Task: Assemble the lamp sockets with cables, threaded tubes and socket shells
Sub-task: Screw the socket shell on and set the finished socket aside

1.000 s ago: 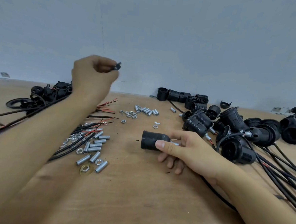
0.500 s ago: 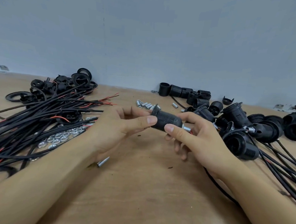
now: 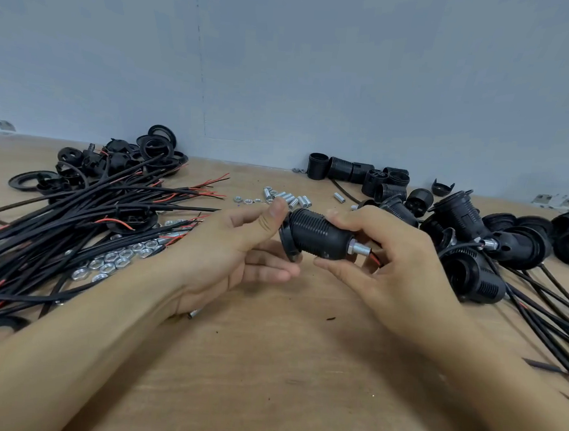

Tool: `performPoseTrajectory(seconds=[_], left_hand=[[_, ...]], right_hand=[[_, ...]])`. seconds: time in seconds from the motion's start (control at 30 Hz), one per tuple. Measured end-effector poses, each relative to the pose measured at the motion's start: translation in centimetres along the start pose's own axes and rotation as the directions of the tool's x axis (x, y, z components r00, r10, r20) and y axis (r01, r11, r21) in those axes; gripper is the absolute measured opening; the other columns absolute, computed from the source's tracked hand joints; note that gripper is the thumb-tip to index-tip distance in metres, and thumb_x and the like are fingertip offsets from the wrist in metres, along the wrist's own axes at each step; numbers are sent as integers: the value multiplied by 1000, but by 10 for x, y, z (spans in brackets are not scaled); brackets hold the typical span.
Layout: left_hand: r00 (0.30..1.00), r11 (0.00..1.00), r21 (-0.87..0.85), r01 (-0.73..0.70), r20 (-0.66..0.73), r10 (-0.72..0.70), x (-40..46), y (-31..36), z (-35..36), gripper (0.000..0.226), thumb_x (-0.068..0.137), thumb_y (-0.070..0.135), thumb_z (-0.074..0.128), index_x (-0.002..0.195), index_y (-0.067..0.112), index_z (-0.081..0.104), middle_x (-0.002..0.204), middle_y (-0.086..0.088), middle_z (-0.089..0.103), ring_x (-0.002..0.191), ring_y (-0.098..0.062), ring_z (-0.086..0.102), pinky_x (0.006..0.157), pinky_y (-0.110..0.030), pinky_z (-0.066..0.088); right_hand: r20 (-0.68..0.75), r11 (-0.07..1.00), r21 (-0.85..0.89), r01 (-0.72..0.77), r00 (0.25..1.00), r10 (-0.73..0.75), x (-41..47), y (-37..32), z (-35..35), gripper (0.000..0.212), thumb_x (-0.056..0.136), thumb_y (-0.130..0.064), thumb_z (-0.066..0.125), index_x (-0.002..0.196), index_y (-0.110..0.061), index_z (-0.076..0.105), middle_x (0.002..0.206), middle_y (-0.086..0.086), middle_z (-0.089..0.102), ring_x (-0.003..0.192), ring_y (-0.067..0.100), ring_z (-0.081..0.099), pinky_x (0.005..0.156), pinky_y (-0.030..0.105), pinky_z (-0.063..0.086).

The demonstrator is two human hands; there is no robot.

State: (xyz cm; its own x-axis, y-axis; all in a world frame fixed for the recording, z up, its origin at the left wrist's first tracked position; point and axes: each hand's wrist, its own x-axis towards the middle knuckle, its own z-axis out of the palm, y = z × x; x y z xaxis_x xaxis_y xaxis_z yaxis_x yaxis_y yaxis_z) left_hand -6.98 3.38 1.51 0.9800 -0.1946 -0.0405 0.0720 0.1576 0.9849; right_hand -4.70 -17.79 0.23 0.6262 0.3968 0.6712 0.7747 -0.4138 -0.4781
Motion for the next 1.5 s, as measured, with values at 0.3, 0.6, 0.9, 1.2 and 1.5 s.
performPoseTrajectory(seconds=[0.3,0.6,0.9,1.2,1.5], left_hand=[[973,973,44,-226,66,223,0,0,-6,49,67,4,85,111,18,71,106,-14,72,99,-29,69,86,-33,58],[929,929,24,-370,-19,371,2,1,-7,31,85,22,73,113,11,67,118,-13,71,122,-26,62,100,-44,51],[869,890,68,-450,-194,454,2,8,-7,36,88,39,50,102,12,70,84,-7,75,97,-22,70,88,-35,53],[875,880,-69,-470,-166,454,-3,13,-6,55,96,47,34,101,7,73,66,-9,71,99,-28,70,91,-35,47],[887,886,-34,-462,-25,462,-4,9,-3,50,95,41,34,122,8,60,94,-14,76,119,-27,63,98,-38,45]], right_hand=[[147,873,383,-301,953,264,-1,-2,-5,34,76,-49,80,101,-32,65,85,3,73,56,24,66,48,38,56],[280,671,567,-477,878,388,8,-2,-1,39,78,-38,74,97,-7,61,76,15,70,62,25,64,50,30,51],[290,660,559,-502,864,411,9,-2,-3,40,78,-36,71,101,-5,62,77,13,71,64,23,64,50,30,51],[341,623,572,-534,845,412,9,0,-3,40,80,-38,66,103,-6,60,85,17,72,70,25,64,49,31,52],[394,605,574,-552,834,387,7,2,-3,34,82,-36,64,104,-10,59,86,20,71,72,29,65,51,33,53]])
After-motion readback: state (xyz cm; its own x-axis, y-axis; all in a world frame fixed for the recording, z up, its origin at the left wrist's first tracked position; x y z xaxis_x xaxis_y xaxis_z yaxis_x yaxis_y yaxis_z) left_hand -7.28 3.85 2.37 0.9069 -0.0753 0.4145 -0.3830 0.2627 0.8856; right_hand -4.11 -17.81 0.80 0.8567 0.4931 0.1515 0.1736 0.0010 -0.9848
